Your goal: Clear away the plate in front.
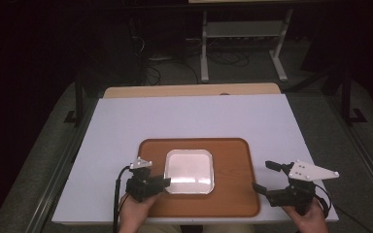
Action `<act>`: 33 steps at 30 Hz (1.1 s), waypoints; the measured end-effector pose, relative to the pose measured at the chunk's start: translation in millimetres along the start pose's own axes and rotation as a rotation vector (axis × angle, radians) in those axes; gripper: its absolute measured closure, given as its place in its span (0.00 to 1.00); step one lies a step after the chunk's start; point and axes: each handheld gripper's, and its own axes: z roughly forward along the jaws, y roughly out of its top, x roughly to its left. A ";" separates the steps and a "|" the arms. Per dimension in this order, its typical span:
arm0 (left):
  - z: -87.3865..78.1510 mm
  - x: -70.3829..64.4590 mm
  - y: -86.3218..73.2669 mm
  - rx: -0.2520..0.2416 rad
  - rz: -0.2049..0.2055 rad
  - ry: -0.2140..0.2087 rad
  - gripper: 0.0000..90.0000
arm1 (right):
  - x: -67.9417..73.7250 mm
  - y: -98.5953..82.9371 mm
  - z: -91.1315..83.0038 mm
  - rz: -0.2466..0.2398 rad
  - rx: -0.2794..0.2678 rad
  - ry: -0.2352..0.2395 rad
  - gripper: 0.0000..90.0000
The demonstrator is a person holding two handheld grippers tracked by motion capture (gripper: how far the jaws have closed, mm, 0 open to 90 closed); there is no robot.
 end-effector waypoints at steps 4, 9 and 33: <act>-0.6 2.1 1.2 -0.011 0.017 0.017 0.72 | 0.1 -0.1 0.2 -0.001 0.001 0.000 0.15; -4.6 3.9 4.8 -0.033 0.049 0.030 0.70 | -0.5 -0.4 0.5 -0.001 0.003 0.001 0.15; -36.5 37.4 8.5 -0.186 0.230 -0.008 0.44 | -3.1 -3.6 5.1 0.007 0.038 -0.019 0.15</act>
